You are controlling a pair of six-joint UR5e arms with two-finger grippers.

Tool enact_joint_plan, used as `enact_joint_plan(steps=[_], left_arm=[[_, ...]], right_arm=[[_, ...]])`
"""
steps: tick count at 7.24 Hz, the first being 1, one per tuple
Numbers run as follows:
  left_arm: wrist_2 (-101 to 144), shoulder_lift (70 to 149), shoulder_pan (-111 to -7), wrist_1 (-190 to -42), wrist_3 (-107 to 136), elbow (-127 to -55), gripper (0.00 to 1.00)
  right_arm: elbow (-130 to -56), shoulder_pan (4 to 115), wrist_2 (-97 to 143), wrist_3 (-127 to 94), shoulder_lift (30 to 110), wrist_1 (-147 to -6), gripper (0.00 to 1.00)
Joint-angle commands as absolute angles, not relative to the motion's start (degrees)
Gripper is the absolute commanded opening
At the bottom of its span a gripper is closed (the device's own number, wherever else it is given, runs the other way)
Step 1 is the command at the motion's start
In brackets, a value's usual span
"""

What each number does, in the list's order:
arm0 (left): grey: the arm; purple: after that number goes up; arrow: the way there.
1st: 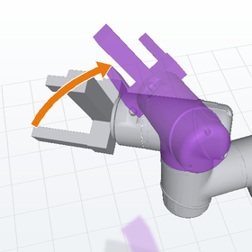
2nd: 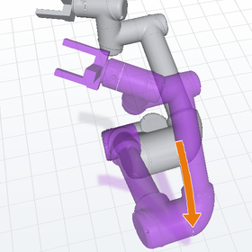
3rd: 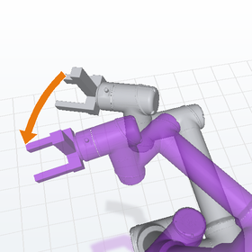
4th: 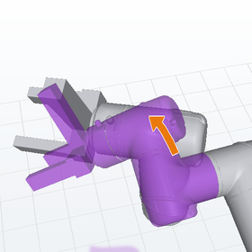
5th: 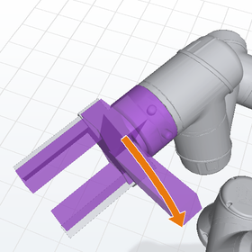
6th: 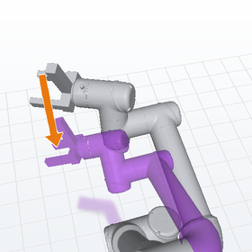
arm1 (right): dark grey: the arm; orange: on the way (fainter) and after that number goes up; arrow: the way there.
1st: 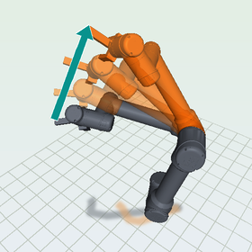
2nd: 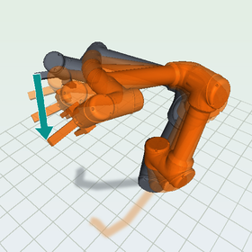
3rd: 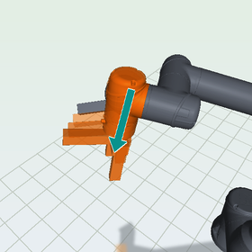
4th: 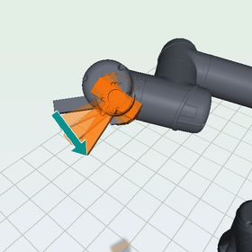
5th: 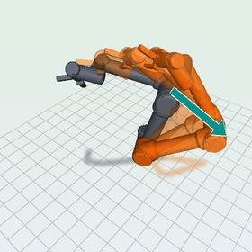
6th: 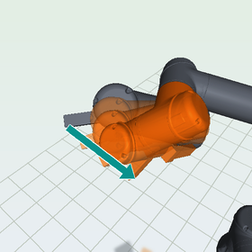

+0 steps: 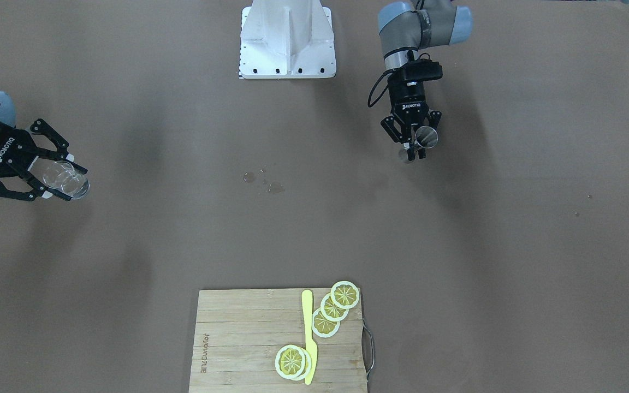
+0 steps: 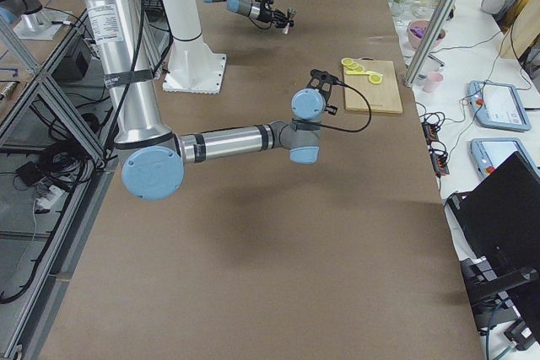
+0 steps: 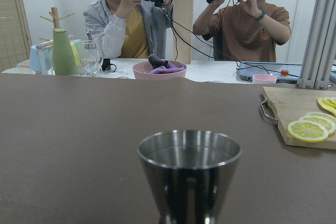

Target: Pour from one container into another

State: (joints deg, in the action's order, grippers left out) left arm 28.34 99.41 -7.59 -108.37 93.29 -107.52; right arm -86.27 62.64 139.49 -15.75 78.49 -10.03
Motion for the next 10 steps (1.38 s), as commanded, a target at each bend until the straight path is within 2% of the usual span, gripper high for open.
enact_joint_plan(steps=[1,3,8,10], left_arm=[[35.56,98.97,-7.73,-124.56,79.55,-107.93,0.0],[37.69,99.05,-8.43,-125.42,60.65,-107.49,0.0],[46.12,99.4,-9.23,-128.31,56.78,-112.32,0.0],[49.57,99.14,-9.67,-134.36,49.96,-112.68,0.0]], right_arm=[[-87.01,63.1,140.27,-15.73,77.0,-12.82,0.0],[-87.01,63.11,140.27,-15.73,77.08,-13.27,0.0],[-86.75,63.46,139.31,-13.1,76.82,-13.36,0.0],[-87.27,63.11,139.48,-13.1,75.25,-13.36,0.0]])
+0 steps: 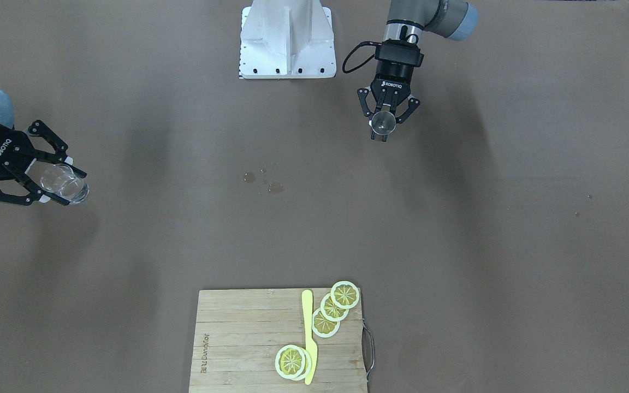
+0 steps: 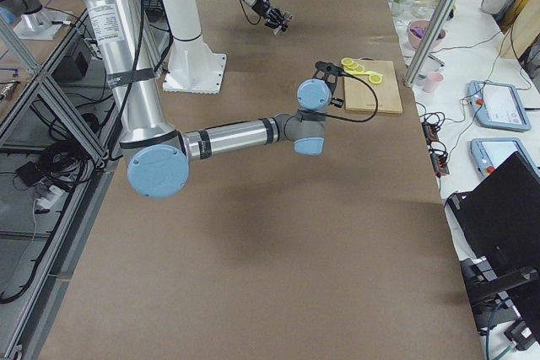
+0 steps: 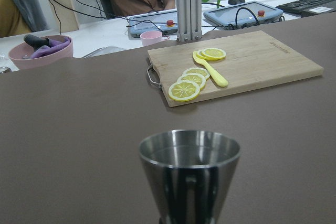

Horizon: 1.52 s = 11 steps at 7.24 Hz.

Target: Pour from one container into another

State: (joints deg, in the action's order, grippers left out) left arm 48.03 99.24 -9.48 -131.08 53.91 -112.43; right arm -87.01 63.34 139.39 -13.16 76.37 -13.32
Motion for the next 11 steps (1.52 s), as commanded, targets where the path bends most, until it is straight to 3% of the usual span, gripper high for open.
enact_joint_plan(steps=[1,7,11], left_arm=[[49.57,99.23,-9.75,-134.65,49.49,-112.33,0.0],[51.77,100.45,-14.76,-137.98,29.71,-110.13,0.0],[59.17,110.7,-17.47,-143.96,26.66,-100.5,0.0]], right_arm=[[-87.28,61.97,139.57,-13.1,73.93,-13.36,0.0],[-88.77,59.24,138.43,-13.1,67.15,-21.36,0.0],[-88.77,57.75,137.9,-13.1,67.41,-21.36,0.0]])
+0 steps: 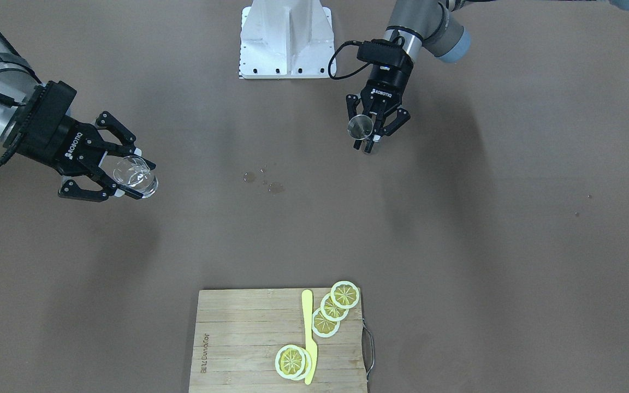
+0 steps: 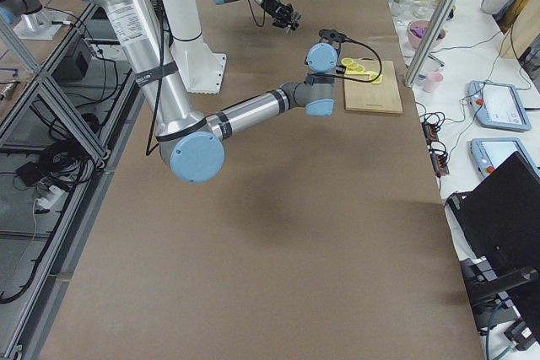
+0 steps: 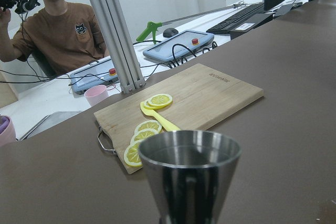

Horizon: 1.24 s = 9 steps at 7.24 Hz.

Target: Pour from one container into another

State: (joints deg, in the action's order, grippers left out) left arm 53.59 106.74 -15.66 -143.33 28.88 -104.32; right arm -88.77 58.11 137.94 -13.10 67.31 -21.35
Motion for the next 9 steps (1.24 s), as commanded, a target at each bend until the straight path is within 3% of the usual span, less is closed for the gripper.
enact_joint_plan(steps=[1,4,9], left_arm=[[67.76,113.35,-21.41,-146.05,24.37,-97.5,0.0],[78.28,119.5,-22.85,-154.99,19.87,-90.04,0.0],[84.64,120.86,-22.68,-155.82,11.42,-90.43,0.0]], right_arm=[[-88.77,57.66,137.9,-13.01,67.5,-21.36,0.0],[-88.86,57.39,137.81,-13.01,67.15,-21.44,0.0],[-88.59,59.24,137.29,-8.8,70.13,-21.71,0.0]])
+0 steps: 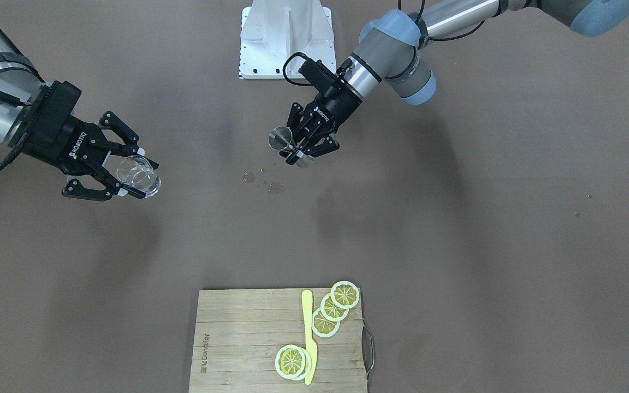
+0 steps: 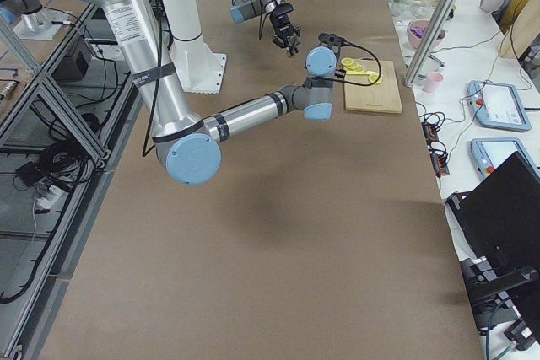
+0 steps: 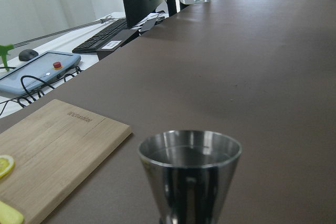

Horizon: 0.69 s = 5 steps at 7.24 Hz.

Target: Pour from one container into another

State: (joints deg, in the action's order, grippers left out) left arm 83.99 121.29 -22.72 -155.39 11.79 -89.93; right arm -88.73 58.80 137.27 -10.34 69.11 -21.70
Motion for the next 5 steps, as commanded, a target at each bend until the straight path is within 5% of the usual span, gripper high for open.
enact_joint_plan(steps=[1,5], left_arm=[[84.64,120.15,-22.5,-156.87,11.51,-90.96,0.0],[84.64,120.06,-21.88,-156.97,11.43,-89.82,0.0]], right_arm=[[-88.77,59.24,137.29,-8.79,70.05,-21.71,0.0],[-100.89,57.05,136.76,-8.88,68.47,-37.79,0.0]])
